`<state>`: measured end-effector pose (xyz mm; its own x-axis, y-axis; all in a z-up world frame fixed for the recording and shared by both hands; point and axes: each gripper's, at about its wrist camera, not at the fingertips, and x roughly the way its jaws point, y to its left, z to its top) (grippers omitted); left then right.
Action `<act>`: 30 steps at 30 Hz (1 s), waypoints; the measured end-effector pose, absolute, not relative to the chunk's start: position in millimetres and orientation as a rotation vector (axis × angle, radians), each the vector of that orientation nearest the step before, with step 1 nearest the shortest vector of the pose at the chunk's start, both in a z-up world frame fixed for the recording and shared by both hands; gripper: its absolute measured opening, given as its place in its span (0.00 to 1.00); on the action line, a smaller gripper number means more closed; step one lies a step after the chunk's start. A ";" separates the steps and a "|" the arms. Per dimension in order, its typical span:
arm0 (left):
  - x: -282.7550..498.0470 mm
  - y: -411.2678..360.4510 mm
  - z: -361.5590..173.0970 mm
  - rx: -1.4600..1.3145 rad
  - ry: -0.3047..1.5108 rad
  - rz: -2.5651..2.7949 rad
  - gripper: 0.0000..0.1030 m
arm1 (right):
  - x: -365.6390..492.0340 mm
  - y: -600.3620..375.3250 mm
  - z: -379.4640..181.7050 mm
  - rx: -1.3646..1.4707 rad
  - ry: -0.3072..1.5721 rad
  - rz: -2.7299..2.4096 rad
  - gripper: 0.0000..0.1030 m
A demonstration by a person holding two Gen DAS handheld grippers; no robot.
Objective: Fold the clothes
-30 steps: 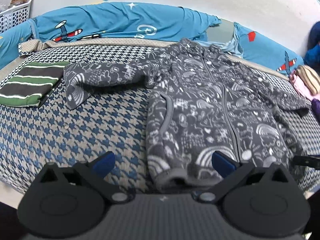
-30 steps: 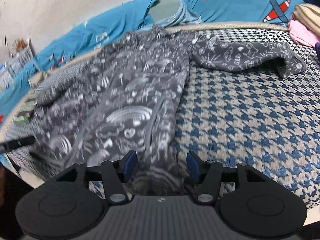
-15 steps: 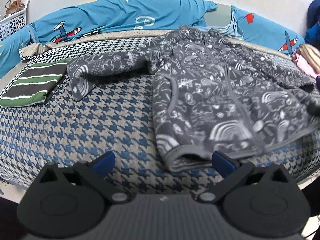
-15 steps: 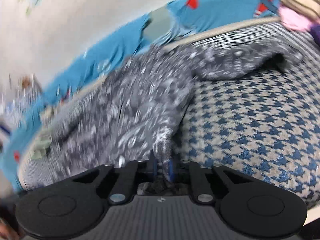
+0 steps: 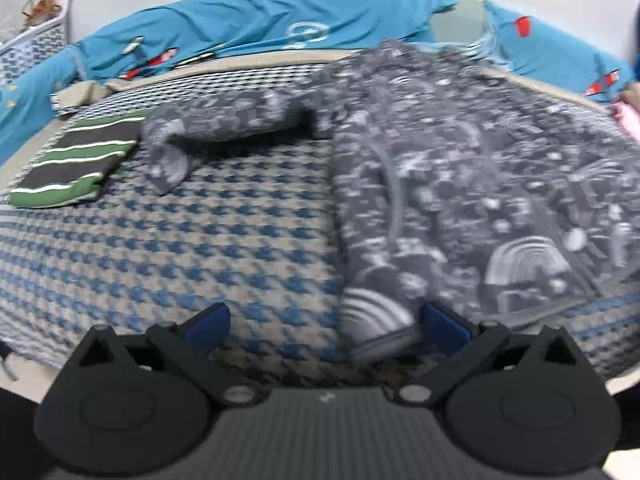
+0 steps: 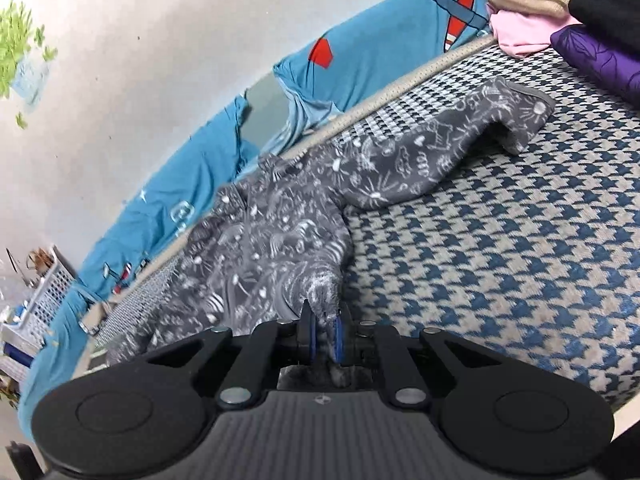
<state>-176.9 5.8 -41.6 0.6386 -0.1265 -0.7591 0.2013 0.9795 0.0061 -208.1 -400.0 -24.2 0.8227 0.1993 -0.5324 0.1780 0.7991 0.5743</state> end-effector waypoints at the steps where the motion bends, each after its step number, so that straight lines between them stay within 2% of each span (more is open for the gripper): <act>1: -179.1 4.5 -39.7 0.085 0.852 -0.215 1.00 | -207.4 -400.4 -24.3 0.669 0.613 0.010 0.09; 6: -186.7 -10.5 -43.9 0.169 0.856 -0.249 1.00 | -205.8 -405.4 -27.1 0.720 0.615 -0.009 0.09; 10: -186.8 -17.9 -49.3 0.217 0.862 -0.232 1.00 | -201.4 -399.5 -27.6 0.649 0.627 -0.054 0.09; 30: -182.1 -18.3 -57.4 0.206 0.868 -0.210 1.00 | -194.3 -396.4 -33.5 0.640 0.636 -0.111 0.09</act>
<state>-182.1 -18.3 -57.4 0.6285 -0.0984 -0.7716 0.2647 0.9598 0.0932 -194.3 -396.4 -33.5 0.8053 0.0933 -0.5855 0.2865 0.8034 0.5220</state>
